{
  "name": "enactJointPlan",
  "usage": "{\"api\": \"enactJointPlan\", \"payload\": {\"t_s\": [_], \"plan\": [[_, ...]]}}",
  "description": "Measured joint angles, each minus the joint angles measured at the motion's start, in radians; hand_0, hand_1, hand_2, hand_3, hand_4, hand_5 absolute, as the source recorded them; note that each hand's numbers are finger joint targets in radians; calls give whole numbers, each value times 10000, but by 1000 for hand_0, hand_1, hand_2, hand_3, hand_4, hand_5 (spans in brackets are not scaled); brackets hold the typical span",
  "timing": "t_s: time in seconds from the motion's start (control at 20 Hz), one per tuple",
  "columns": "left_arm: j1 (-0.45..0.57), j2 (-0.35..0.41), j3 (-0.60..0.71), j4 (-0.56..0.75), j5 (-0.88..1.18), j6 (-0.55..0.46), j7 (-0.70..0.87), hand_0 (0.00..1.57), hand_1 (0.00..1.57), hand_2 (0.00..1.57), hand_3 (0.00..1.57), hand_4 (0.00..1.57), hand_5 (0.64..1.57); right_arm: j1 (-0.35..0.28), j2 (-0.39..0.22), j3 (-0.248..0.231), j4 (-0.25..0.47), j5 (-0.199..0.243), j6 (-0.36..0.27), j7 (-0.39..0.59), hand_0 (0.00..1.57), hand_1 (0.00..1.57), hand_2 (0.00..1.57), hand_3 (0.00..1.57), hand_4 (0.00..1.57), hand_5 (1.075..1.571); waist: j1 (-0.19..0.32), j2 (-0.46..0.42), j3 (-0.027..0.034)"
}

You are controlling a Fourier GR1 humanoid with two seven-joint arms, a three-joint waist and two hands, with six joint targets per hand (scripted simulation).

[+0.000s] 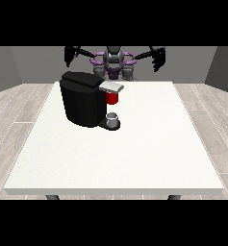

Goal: Insert the coffee pod into the coffee machine and close the lid

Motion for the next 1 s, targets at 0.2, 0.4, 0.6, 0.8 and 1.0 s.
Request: {"api": "enactJointPlan", "payload": {"t_s": [0.2, 0.4, 0.6, 0.8, 1.0], "plan": [[764, -182, -38, -226, 224, -22, -5, 0, 0, 0, 0, 414, 1571, -298, -207, 305, -444, 83, 406, 261, 0, 0, 0, 0, 239, 1571, 234, -269, 5], [1272, -370, -561, -796, 872, -9, 135, 0, 0, 0, 0, 368, 1571, -732, -636, -64, -86, -13, 615, 168, 0, 0, 0, 0, 0, 1571, 679, -169, 6], [1516, -436, -1110, -1587, 1557, -148, 714, 0, 0, 0, 0, 385, 1571, -1317, -885, -549, 432, -268, 621, 497, 0, 0, 0, 0, 175, 1571, 1115, -40, 9], [1742, -376, -1314, -2402, 1944, -324, 970, 0, 0, 0, 0, 391, 1571, -1919, -976, -920, 803, -673, 715, 833, 0, 0, 0, 0, 186, 1571, 1347, 387, 9], [2136, -413, -1630, -3232, 2208, -249, 1230, 0, 0, 0, 0, 356, 1571, -2475, -947, -1214, 1181, -1106, 743, 1264, 0, 0, 0, 0, 176, 1571, 1500, 678, 12]]}}
